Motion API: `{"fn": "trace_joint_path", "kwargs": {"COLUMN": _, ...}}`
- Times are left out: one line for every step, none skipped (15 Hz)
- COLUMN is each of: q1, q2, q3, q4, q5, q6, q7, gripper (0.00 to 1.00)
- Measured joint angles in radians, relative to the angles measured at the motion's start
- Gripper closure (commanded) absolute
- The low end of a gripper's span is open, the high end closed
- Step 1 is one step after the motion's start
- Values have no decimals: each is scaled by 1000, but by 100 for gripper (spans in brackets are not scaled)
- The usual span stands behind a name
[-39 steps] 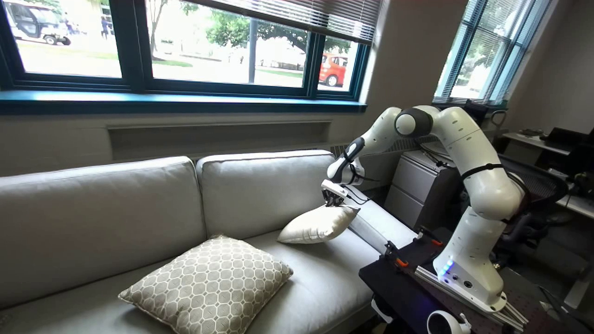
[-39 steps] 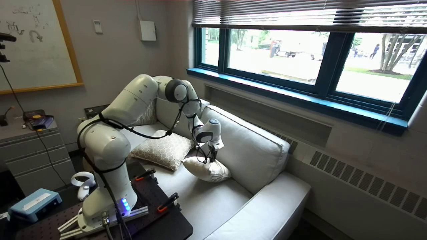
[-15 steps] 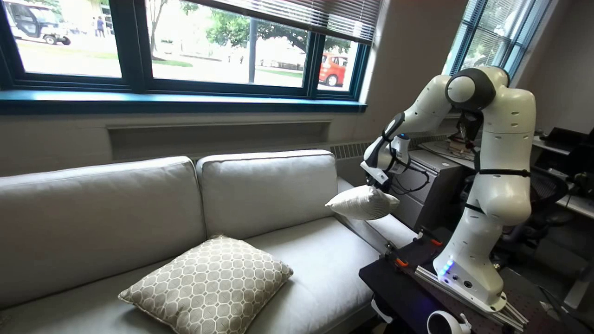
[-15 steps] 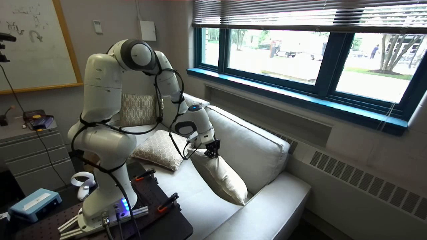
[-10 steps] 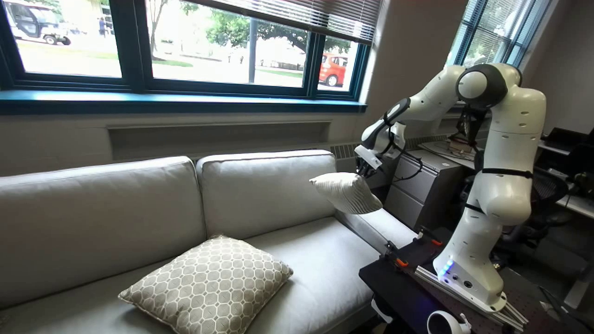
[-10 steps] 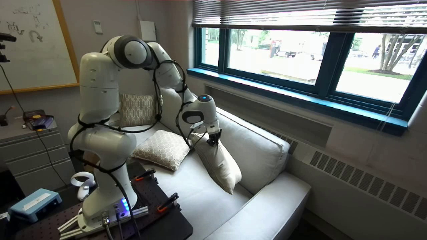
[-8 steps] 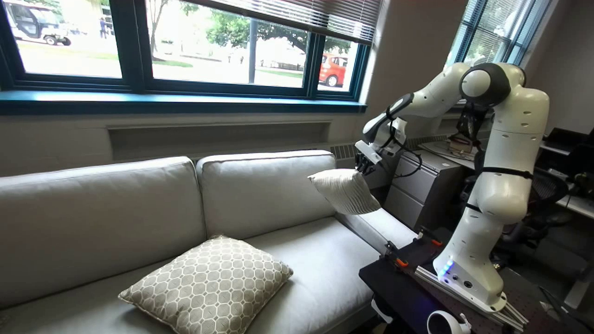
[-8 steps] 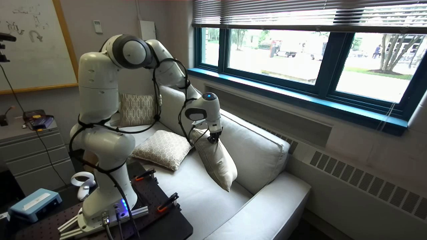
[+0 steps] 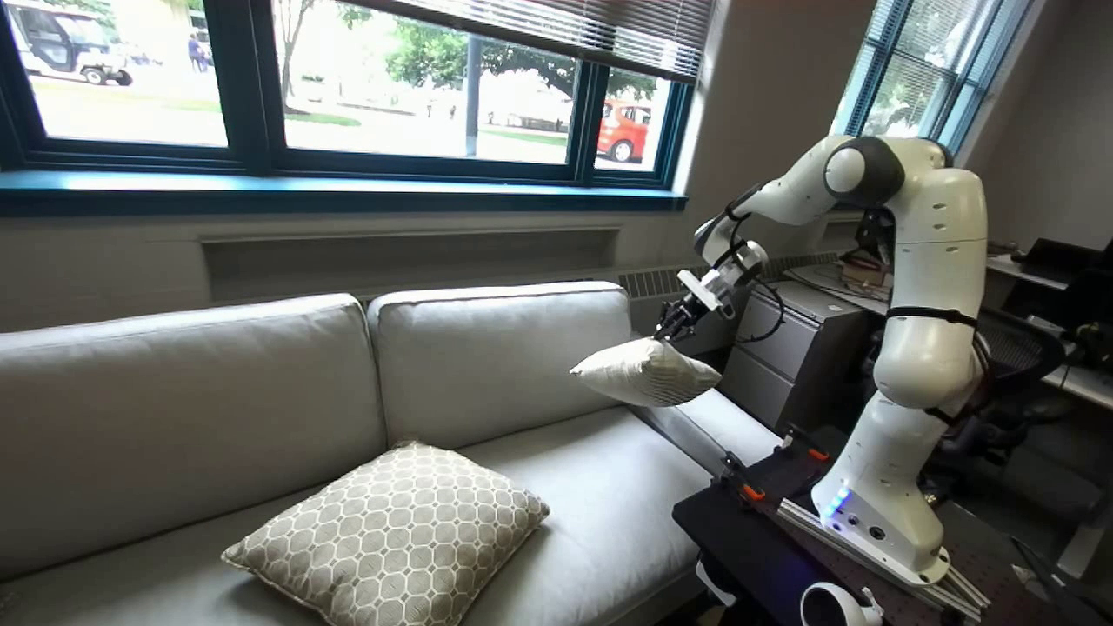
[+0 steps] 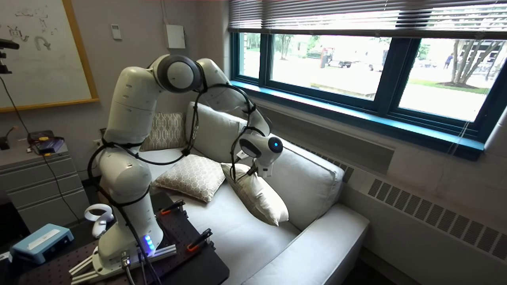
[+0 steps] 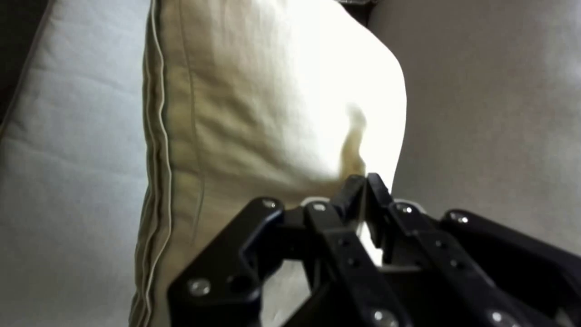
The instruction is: Place the small pillow against the right armrest of the sofa, place the pillow in the middle of the sofa in front of the small pillow on the right
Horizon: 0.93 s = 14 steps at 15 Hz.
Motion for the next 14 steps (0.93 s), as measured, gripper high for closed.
{"fn": "trace_joint_path", "kwargs": {"q1": -54, "q2": 64, "q3": 38, "q4": 39, "q5": 26, "q6": -55, "q7": -29, "gripper": 98}}
{"fn": "trace_joint_path", "kwargs": {"q1": -97, "q2": 131, "q3": 68, "q4": 80, "q5": 44, "q6": -106, "q7": -45, "gripper": 98}}
{"fn": "trace_joint_path", "kwargs": {"q1": -132, "q2": 201, "q3": 93, "q4": 126, "q5": 56, "q6": -154, "q7": -53, "gripper": 98}}
{"fn": "trace_joint_path", "kwargs": {"q1": -161, "q2": 269, "q3": 113, "q4": 173, "q5": 66, "q6": -199, "q7": -54, "gripper": 98}}
{"fn": "trace_joint_path", "kwargs": {"q1": -185, "q2": 334, "q3": 128, "q4": 220, "q5": 75, "q6": -243, "q7": -54, "gripper": 98}}
{"fn": "trace_joint_path", "kwargs": {"q1": -205, "q2": 392, "q3": 137, "q4": 262, "q5": 87, "q6": -285, "q7": -51, "gripper": 98}}
{"fn": "trace_joint_path", "kwargs": {"q1": -223, "q2": 441, "q3": 142, "q4": 299, "q5": 99, "q6": -326, "q7": -47, "gripper": 98}}
{"fn": "trace_joint_path", "kwargs": {"q1": -240, "q2": 480, "q3": 143, "q4": 328, "q5": 114, "q6": -363, "q7": -41, "gripper": 98}}
{"fn": "trace_joint_path", "kwargs": {"q1": -259, "q2": 511, "q3": 143, "q4": 349, "q5": 132, "q6": -396, "q7": -31, "gripper": 98}}
{"fn": "trace_joint_path", "kwargs": {"q1": -280, "q2": 535, "q3": 142, "q4": 364, "q5": 149, "q6": -425, "q7": -19, "gripper": 98}}
{"fn": "trace_joint_path", "kwargs": {"q1": -301, "q2": 551, "q3": 139, "q4": 372, "q5": 170, "q6": -449, "q7": -7, "gripper": 98}}
{"fn": "trace_joint_path", "kwargs": {"q1": -322, "q2": 563, "q3": 136, "q4": 373, "q5": 194, "q6": -468, "q7": 6, "gripper": 98}}
{"fn": "trace_joint_path", "kwargs": {"q1": -342, "q2": 571, "q3": 134, "q4": 373, "q5": 221, "q6": -486, "q7": 14, "gripper": 98}}
{"fn": "trace_joint_path", "kwargs": {"q1": -359, "q2": 573, "q3": 132, "q4": 367, "q5": 254, "q6": -499, "q7": 18, "gripper": 98}}
